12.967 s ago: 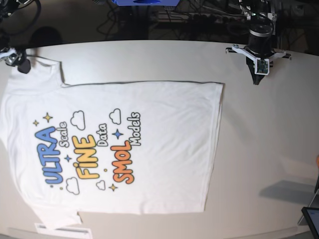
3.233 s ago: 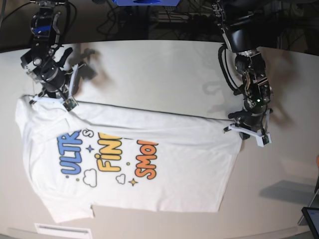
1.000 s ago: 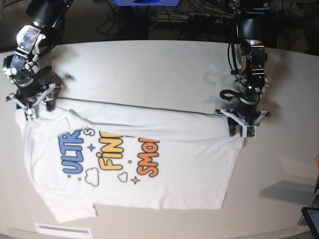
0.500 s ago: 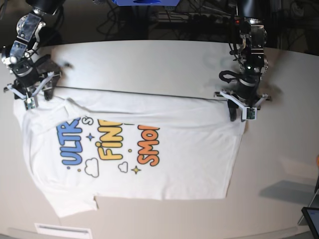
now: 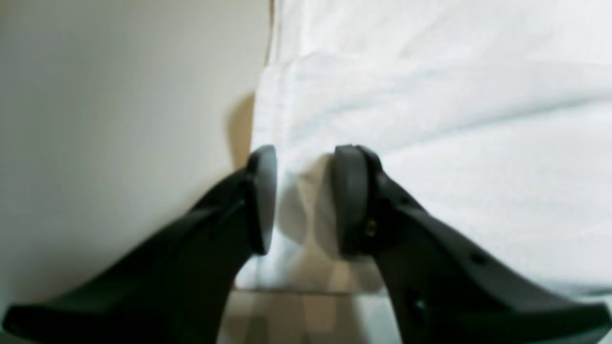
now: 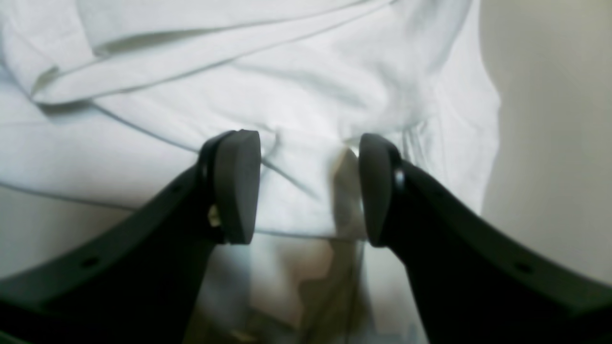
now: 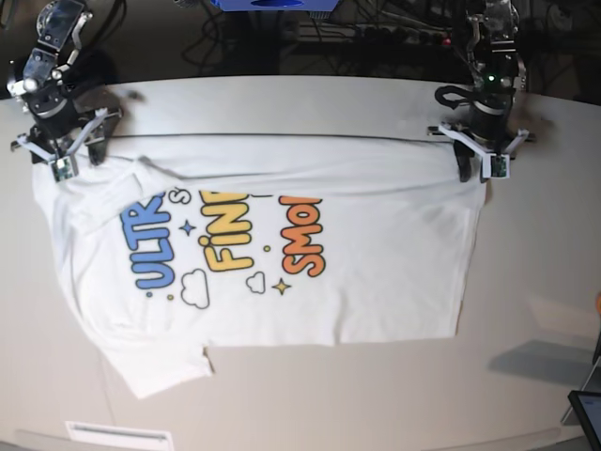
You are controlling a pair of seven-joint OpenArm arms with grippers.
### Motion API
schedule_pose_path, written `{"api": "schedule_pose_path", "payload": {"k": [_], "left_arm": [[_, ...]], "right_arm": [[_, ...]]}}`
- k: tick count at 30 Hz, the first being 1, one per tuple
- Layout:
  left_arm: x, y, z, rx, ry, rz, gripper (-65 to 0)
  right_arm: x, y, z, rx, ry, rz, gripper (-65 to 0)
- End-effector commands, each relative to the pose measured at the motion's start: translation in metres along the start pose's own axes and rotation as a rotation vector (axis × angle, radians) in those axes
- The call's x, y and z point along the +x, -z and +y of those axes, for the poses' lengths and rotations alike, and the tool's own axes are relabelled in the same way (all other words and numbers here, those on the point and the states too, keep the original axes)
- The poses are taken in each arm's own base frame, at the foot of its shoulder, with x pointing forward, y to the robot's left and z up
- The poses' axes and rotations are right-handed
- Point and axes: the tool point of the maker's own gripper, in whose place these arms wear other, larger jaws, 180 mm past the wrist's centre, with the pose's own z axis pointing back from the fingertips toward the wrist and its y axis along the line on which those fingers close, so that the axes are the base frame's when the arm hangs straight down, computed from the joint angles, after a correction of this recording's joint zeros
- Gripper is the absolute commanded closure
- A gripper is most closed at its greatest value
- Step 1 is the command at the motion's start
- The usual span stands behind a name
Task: Fold the T-shirt properly
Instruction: 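Grasp the shoulder edge with both grippers and drag it to smooth, then regrip the shirt edge with the right gripper near the sleeve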
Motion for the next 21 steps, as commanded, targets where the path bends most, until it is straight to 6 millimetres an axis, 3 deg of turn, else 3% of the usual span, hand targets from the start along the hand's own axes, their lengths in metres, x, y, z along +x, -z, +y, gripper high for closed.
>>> {"api": "schedule_pose_path", "payload": {"k": [1, 13, 21], "left_arm": [[-0.005, -0.004, 0.01, 0.031, 0.028, 0.034, -20.5], [0.01, -0.012, 0.014, 0.04, 0.04, -0.008, -20.5], [0.049, -0.023, 0.007, 0.03, 0.054, -0.107, -20.5]], "right_arm": [[-0.011, -0.004, -0.003, -0.018, -0.022, 0.059, -31.9], [0.008, -0.02, 0.005, -0.044, -0.029, 0.008, -31.9], [0.045, -0.032, -0.008, -0.099, -0.069, -0.081, -31.9]]}}
